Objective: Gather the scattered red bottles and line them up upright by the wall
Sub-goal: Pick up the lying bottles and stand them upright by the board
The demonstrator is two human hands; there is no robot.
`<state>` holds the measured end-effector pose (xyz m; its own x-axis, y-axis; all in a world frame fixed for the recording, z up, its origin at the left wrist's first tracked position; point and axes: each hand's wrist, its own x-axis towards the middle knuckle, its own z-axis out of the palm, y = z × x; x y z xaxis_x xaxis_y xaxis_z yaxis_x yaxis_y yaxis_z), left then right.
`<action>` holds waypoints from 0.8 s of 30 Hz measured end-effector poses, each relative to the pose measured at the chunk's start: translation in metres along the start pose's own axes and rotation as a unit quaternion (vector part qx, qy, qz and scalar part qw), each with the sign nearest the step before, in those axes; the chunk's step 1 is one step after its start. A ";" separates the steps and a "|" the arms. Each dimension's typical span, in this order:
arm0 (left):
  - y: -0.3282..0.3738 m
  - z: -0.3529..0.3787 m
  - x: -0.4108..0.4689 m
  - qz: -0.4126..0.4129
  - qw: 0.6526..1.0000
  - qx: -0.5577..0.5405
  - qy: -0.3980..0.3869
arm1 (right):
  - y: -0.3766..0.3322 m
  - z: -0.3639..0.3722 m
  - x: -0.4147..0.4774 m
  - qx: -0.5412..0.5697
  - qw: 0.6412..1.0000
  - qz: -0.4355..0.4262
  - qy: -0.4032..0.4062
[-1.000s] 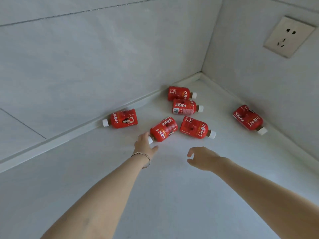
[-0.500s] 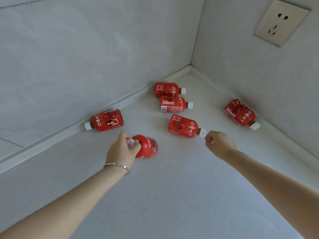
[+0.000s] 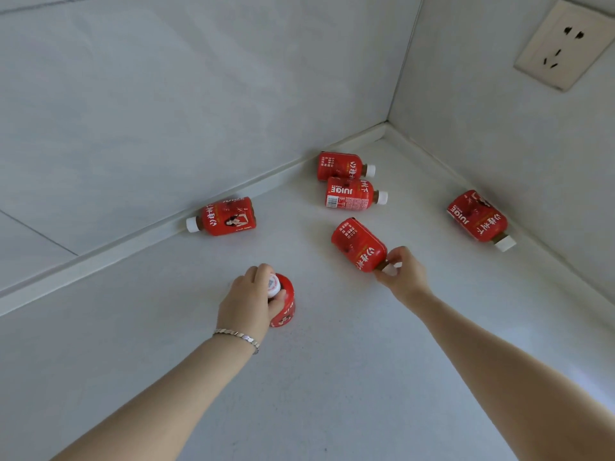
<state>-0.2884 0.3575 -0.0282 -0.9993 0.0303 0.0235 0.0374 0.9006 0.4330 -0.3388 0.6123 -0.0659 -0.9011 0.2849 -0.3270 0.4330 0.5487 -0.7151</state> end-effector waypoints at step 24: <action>-0.243 -0.177 -0.297 -0.284 0.936 -0.179 0.110 | -0.191 0.207 -0.320 -0.354 0.838 -0.307 -0.281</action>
<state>0.0012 0.0530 0.0191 -0.8349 -0.5336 -0.1345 -0.4590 0.5405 0.7051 -0.1381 0.2534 0.0480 -0.7425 -0.5281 -0.4121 -0.3900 0.8410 -0.3750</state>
